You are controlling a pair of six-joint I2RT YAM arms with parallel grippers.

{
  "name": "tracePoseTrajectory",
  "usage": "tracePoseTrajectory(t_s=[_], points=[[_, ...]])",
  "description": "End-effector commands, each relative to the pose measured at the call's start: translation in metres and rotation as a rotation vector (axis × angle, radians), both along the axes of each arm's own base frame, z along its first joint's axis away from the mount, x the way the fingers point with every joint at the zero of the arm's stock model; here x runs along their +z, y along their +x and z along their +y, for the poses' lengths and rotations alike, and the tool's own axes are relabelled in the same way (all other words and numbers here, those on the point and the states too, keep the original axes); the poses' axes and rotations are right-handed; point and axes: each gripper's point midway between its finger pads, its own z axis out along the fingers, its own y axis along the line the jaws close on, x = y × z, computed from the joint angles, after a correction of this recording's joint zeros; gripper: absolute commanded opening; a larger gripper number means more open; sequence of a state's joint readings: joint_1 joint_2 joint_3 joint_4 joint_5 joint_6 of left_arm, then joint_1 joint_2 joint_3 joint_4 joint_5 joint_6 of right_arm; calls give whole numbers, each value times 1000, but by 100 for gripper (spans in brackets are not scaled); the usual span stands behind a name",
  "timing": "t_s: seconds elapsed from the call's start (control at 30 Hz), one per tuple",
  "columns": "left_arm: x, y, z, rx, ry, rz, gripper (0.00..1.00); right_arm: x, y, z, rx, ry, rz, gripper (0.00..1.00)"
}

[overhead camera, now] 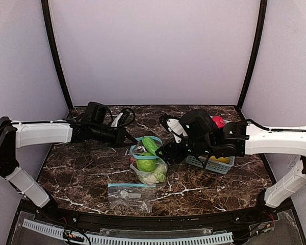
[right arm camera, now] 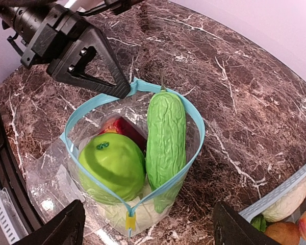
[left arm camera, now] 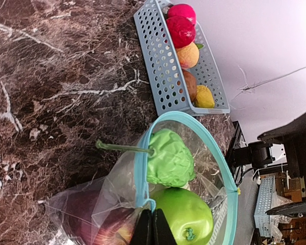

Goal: Place the food in the zip-top bag and seal the zipper
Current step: Pass from the right arm to the left

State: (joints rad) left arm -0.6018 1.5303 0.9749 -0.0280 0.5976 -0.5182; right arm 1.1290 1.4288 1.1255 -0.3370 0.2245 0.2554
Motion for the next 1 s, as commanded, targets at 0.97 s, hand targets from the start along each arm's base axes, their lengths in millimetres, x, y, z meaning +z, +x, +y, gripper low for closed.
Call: tracePoseTrajectory(t_s=[0.97], points=[[26,-15,-9,-107,-75,-136,1,-17,72,45,180,248,210,70]])
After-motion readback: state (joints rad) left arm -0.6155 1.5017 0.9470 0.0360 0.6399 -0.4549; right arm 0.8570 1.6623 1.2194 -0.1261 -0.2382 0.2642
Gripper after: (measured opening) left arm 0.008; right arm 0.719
